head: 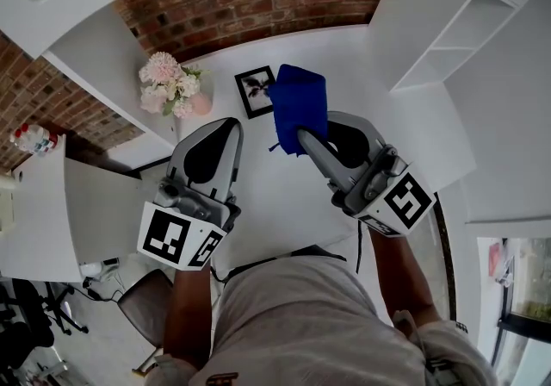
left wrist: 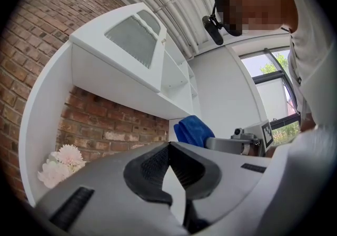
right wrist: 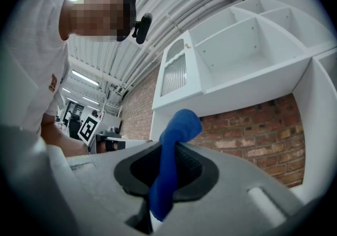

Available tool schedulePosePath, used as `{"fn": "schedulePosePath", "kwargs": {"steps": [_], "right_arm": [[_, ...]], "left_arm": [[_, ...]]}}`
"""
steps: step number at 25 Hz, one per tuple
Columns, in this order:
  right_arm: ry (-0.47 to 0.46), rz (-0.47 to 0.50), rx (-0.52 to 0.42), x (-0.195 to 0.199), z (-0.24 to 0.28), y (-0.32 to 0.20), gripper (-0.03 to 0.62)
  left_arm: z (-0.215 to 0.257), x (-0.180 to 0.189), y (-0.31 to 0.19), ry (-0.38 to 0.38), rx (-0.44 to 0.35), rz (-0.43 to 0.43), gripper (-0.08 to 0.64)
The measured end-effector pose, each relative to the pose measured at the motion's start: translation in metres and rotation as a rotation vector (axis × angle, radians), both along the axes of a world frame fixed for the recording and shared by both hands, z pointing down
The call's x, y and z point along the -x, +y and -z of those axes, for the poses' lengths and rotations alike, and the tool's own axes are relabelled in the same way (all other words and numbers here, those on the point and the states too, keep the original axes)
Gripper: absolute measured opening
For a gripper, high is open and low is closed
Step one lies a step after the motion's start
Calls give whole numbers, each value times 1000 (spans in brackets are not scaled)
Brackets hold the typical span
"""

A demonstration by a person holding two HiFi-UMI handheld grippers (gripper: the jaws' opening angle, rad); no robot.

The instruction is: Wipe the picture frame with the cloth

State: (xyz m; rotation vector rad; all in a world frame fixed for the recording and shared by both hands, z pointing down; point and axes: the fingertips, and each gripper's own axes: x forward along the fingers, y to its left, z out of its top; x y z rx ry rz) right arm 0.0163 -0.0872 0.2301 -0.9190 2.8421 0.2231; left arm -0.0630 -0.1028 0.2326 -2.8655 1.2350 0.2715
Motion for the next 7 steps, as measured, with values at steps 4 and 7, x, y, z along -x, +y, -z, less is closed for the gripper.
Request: {"fn": "schedulePosePath", "kwargs": {"steps": [4,7], "right_arm": [[2,-1,0,-1,-1,0,48],[1,-4,1,-3,-1,-1,48]], "left_arm": [[0,-2,-1,-3,-1,-3,0],[-1,-4,-1,-8,-1,-5,0]]}}
